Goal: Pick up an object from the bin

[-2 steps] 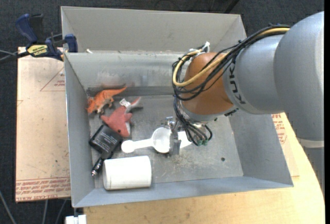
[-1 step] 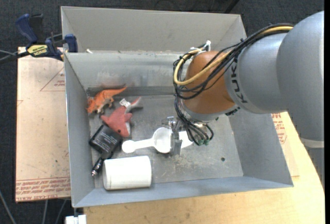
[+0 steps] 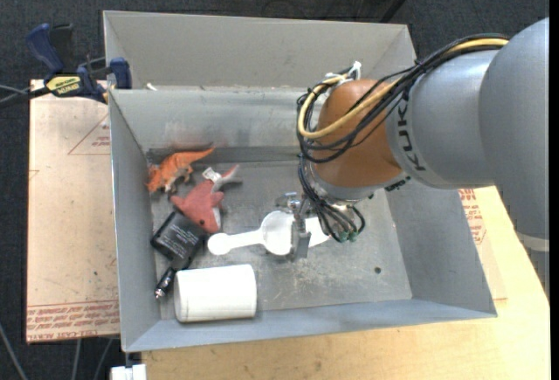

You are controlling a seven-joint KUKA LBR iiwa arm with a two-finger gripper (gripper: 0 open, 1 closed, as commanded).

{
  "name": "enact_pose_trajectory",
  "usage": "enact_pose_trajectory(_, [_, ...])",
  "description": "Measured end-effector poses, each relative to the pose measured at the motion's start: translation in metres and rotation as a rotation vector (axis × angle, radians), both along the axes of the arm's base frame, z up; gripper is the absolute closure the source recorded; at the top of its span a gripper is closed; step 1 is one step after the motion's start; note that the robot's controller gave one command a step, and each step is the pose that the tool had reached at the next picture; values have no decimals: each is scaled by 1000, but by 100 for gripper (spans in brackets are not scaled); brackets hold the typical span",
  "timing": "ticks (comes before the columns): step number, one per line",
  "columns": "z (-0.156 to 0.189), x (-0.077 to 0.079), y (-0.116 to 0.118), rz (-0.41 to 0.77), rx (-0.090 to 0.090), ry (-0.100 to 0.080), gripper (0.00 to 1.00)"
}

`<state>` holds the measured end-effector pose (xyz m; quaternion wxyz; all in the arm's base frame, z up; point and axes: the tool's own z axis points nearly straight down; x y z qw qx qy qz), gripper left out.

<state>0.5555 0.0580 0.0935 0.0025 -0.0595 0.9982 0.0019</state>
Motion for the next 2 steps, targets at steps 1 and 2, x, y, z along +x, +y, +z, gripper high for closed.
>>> enact_pose_trajectory(1, [9, 1, 0, 0, 1, -5, 100])
enact_pose_trajectory(2, [16, 0, 0, 1, 0, 2, 100])
